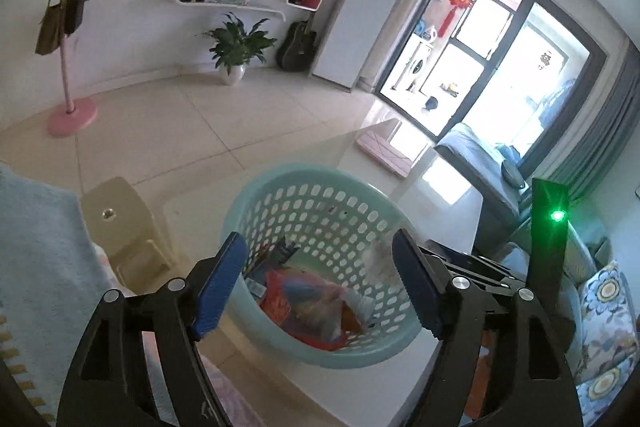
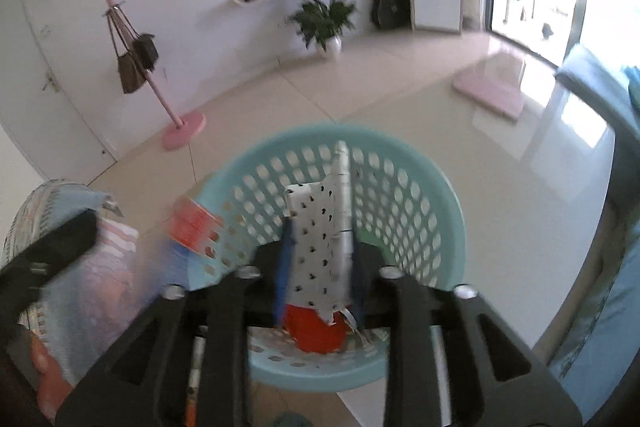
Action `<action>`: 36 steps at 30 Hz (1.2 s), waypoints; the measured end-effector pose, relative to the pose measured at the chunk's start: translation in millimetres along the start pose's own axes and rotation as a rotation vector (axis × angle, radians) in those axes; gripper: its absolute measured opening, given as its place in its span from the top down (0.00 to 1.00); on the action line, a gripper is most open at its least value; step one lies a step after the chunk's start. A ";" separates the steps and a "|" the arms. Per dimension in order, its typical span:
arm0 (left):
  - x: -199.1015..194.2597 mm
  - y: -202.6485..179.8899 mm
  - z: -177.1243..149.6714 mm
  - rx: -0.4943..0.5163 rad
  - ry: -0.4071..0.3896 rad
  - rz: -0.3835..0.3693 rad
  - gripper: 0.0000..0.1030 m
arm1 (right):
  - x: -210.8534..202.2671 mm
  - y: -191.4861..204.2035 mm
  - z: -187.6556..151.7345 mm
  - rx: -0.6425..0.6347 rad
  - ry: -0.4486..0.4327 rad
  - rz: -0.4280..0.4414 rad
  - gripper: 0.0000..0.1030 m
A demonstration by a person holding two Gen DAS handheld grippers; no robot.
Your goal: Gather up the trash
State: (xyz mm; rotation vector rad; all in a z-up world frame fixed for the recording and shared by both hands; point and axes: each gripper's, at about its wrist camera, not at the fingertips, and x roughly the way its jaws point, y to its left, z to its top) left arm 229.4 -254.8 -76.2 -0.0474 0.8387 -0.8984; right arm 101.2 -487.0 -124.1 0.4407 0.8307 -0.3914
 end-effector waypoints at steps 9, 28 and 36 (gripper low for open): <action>-77.6 -2.6 -1.9 0.019 -0.131 0.028 0.29 | -47.1 8.5 3.7 -0.007 -0.109 0.058 0.52; -281.2 33.1 -114.3 -0.059 -0.441 0.500 0.13 | -186.4 175.6 -85.6 -0.312 -0.406 0.161 0.45; -293.9 40.6 -159.0 -0.048 -0.523 0.627 0.12 | -200.7 214.1 -121.1 -0.383 -0.457 0.134 0.45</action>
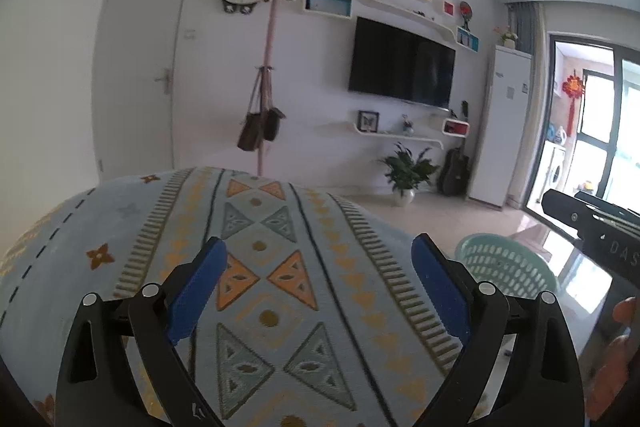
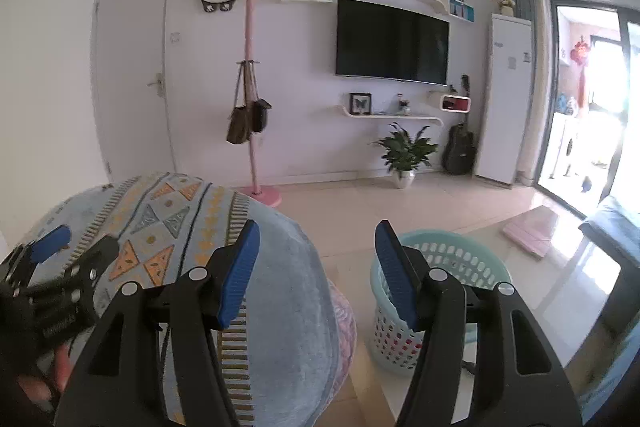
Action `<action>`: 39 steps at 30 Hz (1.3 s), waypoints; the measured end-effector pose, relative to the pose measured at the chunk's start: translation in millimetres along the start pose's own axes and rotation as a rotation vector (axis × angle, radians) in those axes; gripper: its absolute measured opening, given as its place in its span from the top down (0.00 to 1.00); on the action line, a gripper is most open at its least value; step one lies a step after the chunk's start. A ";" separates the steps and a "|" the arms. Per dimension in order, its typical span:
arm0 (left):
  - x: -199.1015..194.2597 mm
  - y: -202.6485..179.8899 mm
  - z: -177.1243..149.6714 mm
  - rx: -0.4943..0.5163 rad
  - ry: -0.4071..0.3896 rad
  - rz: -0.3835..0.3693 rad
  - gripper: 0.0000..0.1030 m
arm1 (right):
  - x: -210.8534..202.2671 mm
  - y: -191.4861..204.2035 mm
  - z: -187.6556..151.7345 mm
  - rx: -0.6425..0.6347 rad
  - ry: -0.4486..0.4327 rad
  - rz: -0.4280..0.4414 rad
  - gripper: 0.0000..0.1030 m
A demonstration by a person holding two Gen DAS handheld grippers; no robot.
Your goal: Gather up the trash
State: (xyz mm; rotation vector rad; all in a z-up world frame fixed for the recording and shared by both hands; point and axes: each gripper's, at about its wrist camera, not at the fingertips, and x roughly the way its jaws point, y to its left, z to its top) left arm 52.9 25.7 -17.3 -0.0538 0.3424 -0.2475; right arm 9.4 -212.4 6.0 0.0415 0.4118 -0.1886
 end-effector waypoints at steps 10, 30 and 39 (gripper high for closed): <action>-6.9 -3.9 2.2 0.028 -0.019 -0.001 0.07 | 12.1 -7.7 -17.6 0.027 0.020 -0.031 0.45; 6.6 -3.0 0.7 0.037 0.047 -0.004 0.07 | 12.4 -12.8 -27.1 0.052 0.016 -0.008 0.40; 7.8 -2.3 1.5 0.038 0.050 -0.004 0.07 | 15.5 -12.0 -27.4 0.052 0.026 0.000 0.40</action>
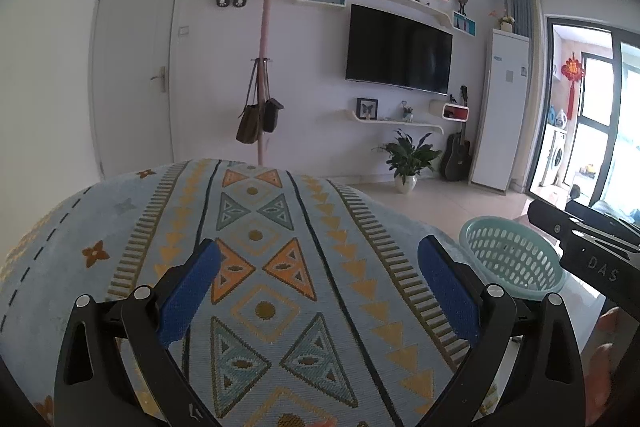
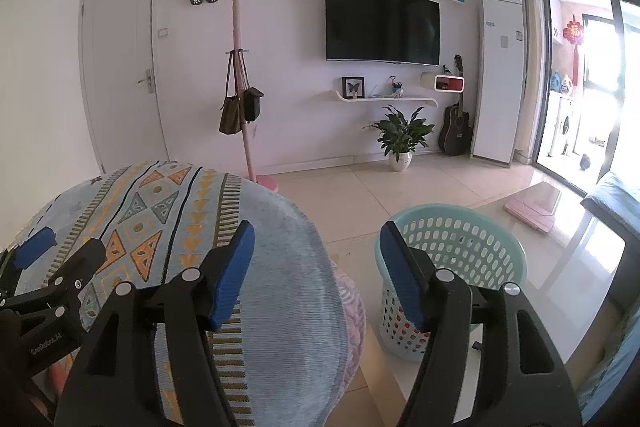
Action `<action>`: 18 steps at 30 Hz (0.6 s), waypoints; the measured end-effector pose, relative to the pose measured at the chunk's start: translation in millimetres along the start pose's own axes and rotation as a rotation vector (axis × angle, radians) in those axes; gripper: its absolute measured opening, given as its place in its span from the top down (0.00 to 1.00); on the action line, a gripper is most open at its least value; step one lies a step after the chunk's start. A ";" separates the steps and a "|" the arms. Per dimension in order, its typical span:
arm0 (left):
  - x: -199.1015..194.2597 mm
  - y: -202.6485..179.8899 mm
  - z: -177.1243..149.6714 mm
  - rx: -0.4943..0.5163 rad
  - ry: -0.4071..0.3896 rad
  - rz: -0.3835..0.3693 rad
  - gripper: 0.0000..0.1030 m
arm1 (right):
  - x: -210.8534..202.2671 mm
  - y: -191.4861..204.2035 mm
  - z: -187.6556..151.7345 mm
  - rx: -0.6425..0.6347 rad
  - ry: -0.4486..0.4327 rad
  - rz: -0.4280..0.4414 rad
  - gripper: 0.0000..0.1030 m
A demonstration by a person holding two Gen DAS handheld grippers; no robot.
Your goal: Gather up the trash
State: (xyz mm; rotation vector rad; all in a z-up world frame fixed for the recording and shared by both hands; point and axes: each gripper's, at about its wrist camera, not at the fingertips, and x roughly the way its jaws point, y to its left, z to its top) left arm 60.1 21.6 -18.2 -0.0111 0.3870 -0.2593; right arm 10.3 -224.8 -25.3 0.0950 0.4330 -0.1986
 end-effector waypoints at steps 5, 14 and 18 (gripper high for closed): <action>0.3 -0.5 -0.9 -0.001 -0.001 0.002 0.07 | 2.3 1.5 -0.2 -0.003 0.009 0.003 0.40; 0.0 -1.2 -0.9 0.003 -0.005 -0.001 0.07 | 6.0 8.0 -2.3 -0.011 0.017 0.011 0.40; 1.4 -1.6 -1.2 -0.002 -0.004 0.001 0.07 | 4.8 13.2 -0.8 -0.020 0.012 0.015 0.40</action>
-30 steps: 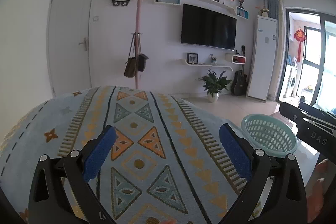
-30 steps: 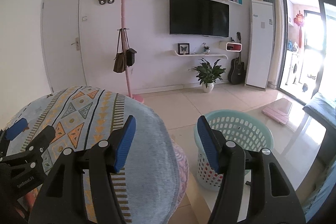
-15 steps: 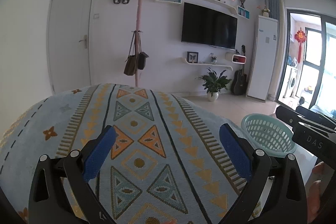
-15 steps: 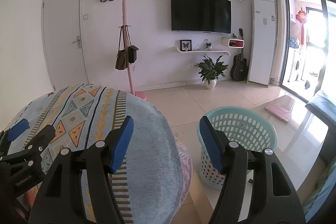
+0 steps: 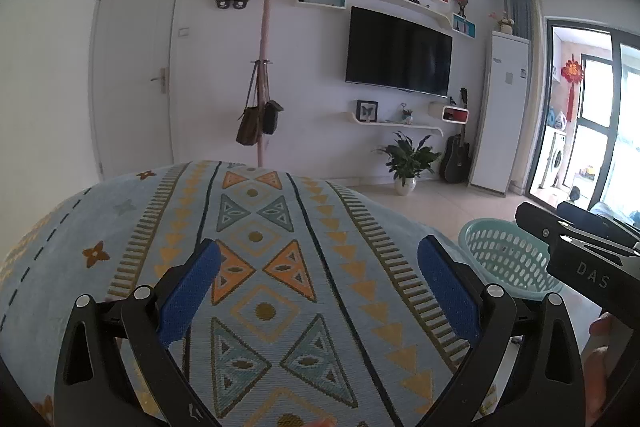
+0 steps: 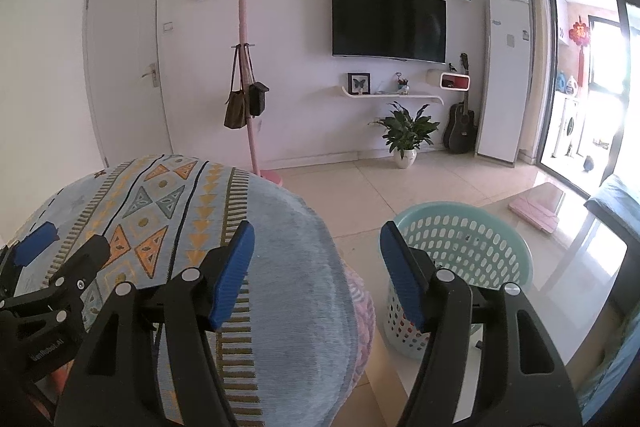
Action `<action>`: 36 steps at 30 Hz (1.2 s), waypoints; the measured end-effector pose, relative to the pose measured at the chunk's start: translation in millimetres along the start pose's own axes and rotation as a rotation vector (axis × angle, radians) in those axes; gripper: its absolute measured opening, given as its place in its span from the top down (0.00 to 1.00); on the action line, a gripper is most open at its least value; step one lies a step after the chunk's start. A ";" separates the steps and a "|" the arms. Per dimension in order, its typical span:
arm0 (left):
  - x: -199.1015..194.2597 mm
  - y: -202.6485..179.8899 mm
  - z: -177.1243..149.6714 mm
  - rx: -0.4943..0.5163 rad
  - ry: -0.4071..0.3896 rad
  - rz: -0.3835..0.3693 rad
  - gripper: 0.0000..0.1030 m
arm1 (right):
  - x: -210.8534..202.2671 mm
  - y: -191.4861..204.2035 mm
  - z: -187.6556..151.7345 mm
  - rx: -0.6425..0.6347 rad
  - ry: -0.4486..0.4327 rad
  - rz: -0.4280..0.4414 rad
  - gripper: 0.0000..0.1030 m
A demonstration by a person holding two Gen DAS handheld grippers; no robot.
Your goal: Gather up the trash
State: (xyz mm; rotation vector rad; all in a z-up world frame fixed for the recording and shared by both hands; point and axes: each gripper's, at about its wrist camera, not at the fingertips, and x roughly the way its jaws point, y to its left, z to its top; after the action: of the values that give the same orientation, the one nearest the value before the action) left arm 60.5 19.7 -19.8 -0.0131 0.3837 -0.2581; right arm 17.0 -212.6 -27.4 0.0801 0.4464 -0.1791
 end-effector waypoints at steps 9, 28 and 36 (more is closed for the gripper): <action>0.3 -2.2 -0.2 -0.001 0.004 0.002 0.07 | 2.2 2.7 1.5 -0.004 0.017 0.017 0.38; 1.3 -1.0 -1.2 0.001 0.003 0.006 0.07 | -2.2 -0.4 2.4 -0.004 0.020 0.030 0.37; 0.8 -2.0 -4.0 0.002 0.003 0.008 0.07 | -1.3 -4.0 3.5 0.001 0.030 0.047 0.37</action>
State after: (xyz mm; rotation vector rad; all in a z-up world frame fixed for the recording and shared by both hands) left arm 59.2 17.7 -23.7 -0.0093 0.3862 -0.2508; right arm 16.6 -216.7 -23.9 0.0947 0.4736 -0.1320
